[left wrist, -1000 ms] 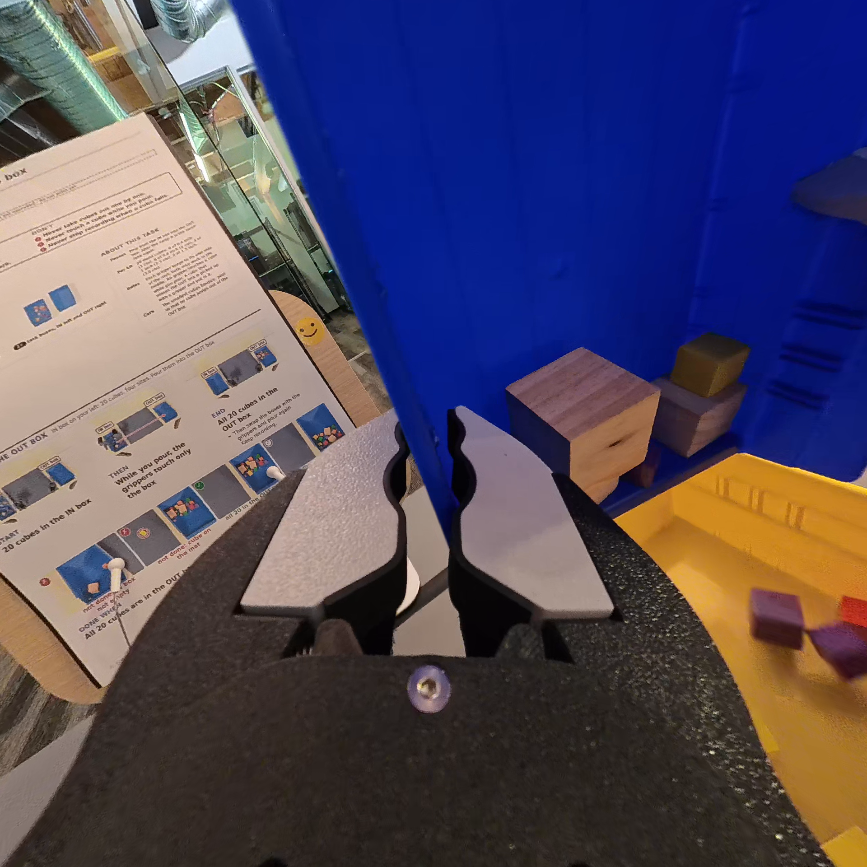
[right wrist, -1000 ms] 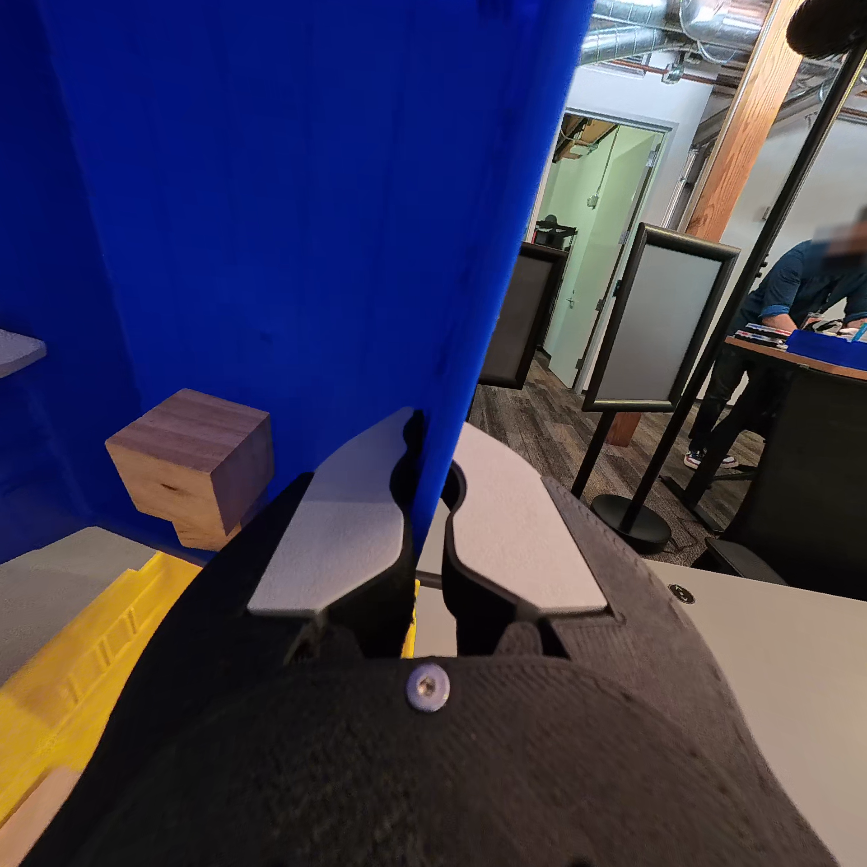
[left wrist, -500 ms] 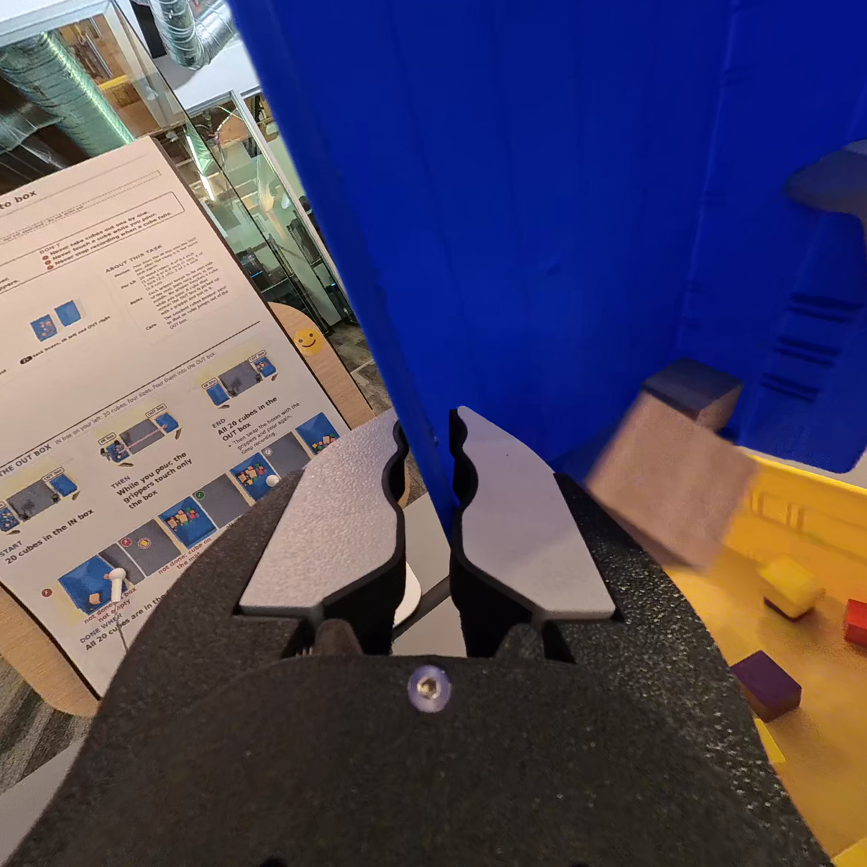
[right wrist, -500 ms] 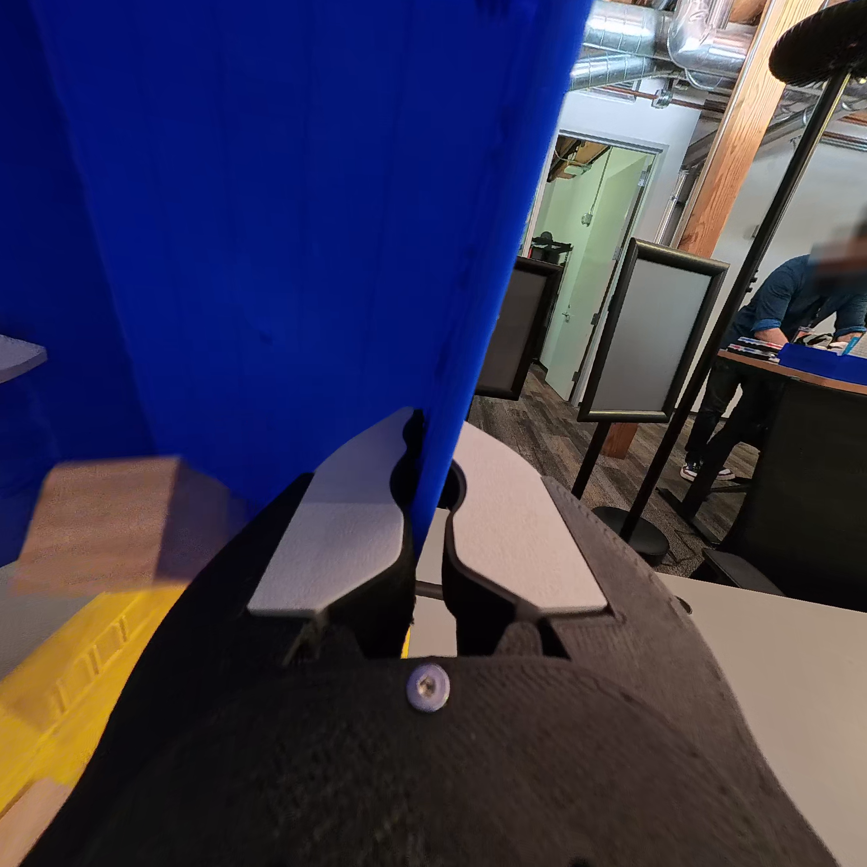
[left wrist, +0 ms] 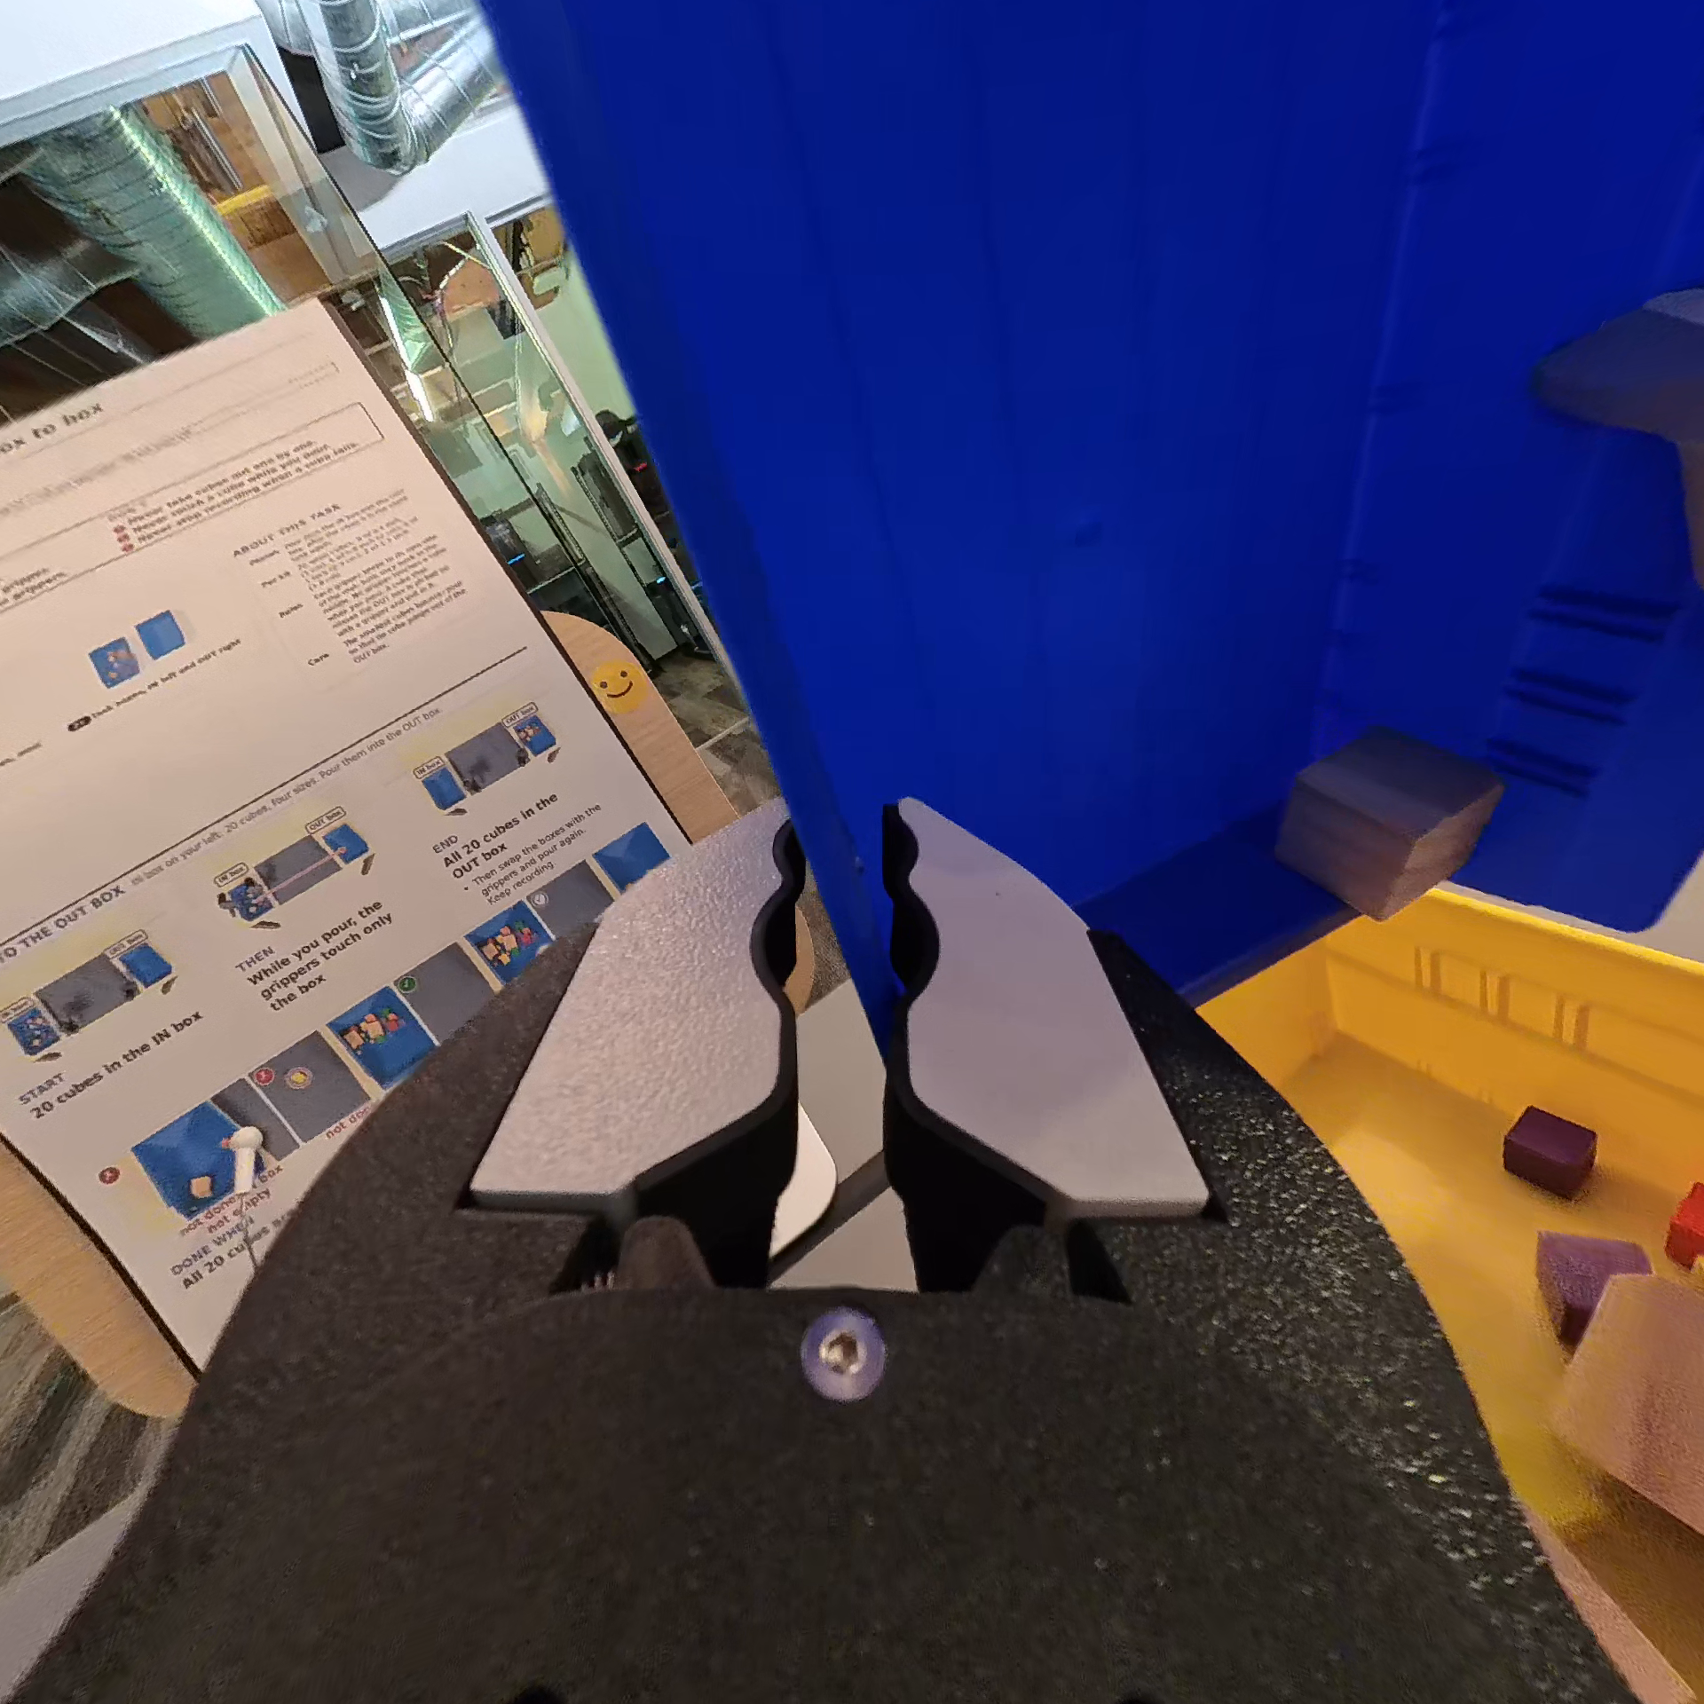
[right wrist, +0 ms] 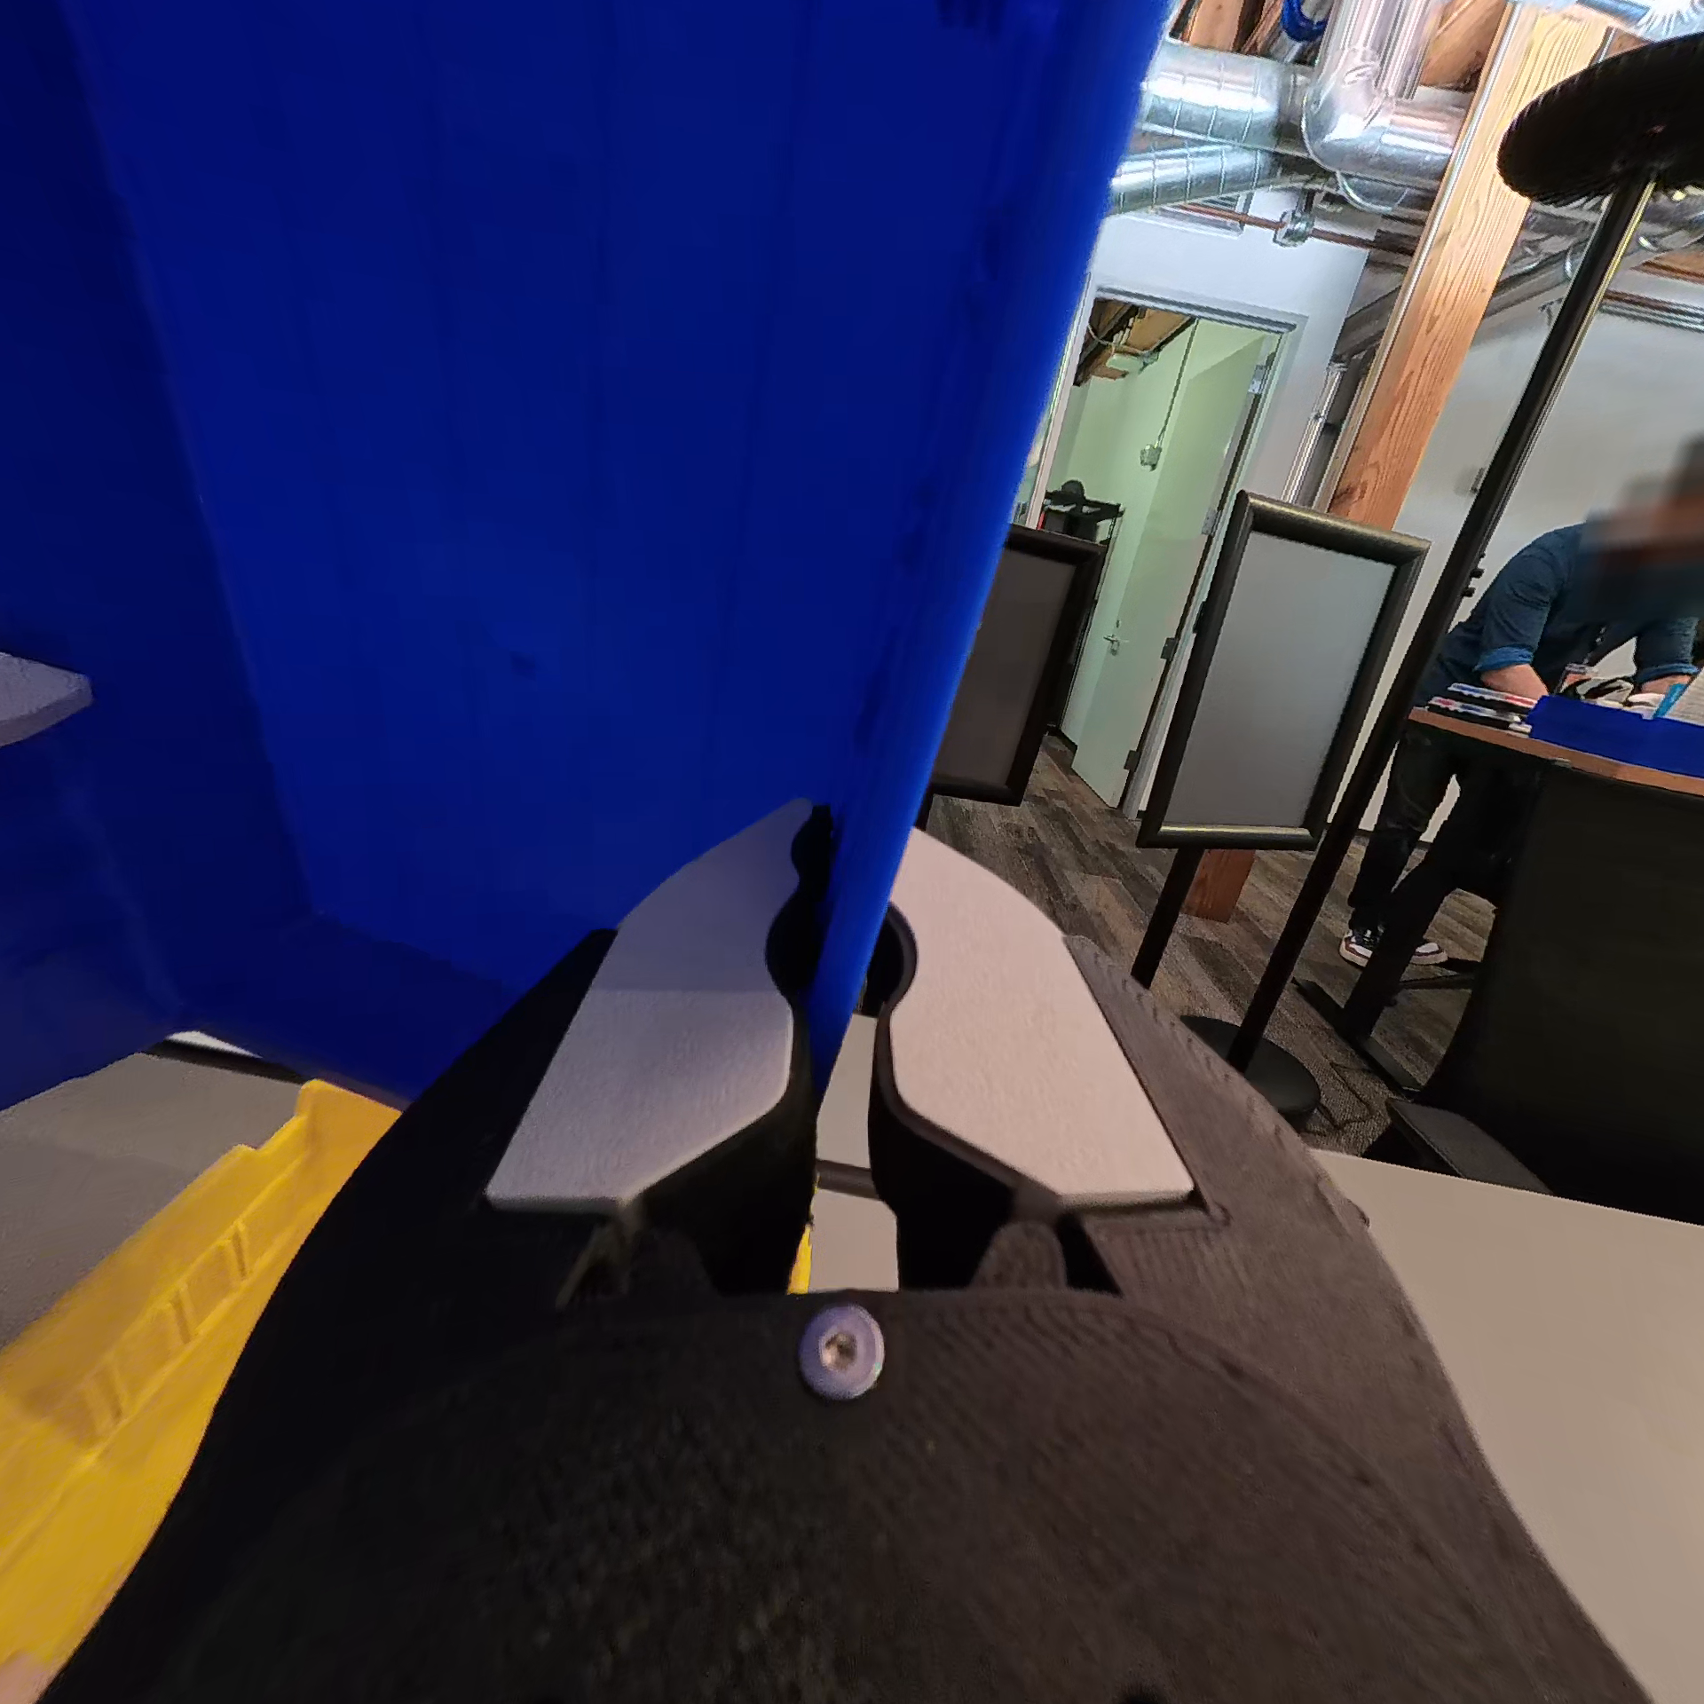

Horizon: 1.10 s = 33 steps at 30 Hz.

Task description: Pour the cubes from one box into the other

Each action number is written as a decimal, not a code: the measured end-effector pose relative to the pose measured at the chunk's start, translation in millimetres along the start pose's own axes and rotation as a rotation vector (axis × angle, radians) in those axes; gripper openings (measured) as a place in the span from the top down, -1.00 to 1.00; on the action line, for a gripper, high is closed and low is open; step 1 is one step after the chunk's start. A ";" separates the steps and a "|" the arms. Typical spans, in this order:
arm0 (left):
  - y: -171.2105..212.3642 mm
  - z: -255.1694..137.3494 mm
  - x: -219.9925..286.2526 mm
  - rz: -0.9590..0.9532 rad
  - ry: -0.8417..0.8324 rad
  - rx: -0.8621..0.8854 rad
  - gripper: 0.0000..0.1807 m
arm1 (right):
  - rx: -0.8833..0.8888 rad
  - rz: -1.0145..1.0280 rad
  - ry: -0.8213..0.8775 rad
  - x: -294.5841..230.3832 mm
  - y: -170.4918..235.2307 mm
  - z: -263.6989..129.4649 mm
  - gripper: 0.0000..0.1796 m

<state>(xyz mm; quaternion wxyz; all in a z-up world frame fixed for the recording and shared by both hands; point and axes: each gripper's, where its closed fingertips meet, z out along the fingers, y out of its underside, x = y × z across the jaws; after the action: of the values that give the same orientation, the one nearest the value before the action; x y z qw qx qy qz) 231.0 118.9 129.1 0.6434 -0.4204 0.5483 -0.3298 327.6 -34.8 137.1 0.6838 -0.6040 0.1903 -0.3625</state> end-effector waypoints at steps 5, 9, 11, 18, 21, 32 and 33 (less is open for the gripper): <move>-7.9 -4.8 0.2 0.018 -0.006 0.050 0.83 | 0.058 -0.002 0.007 1.1 -7.1 -4.6 0.94; -9.3 -6.6 0.5 0.022 -0.007 0.050 0.83 | 0.060 -0.002 0.008 1.3 -8.4 -5.5 0.93; -9.8 -7.3 0.3 0.022 -0.007 0.056 0.83 | 0.066 -0.007 0.009 1.0 -9.4 -6.2 0.94; -16.1 -14.2 0.1 0.020 -0.002 0.076 0.82 | 0.073 -0.015 0.007 0.4 -16.8 -9.7 0.94; -21.3 -19.6 -0.1 0.004 0.001 0.084 0.81 | 0.064 0.006 -0.008 -0.7 -25.5 -12.9 0.92; -9.3 -17.5 59.3 -0.095 0.251 -0.117 0.60 | -0.304 -0.012 0.002 30.5 -74.2 -1.4 0.93; -16.0 -20.2 64.2 -0.113 0.262 -0.082 0.50 | -0.377 -0.039 0.004 41.2 -79.0 5.5 0.92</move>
<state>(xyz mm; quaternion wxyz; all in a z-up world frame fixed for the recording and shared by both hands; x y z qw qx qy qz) 223.3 51.5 115.1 0.5292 -0.4299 0.6157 -0.3949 337.8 -61.5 221.7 0.5509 -0.7244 0.2444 -0.3349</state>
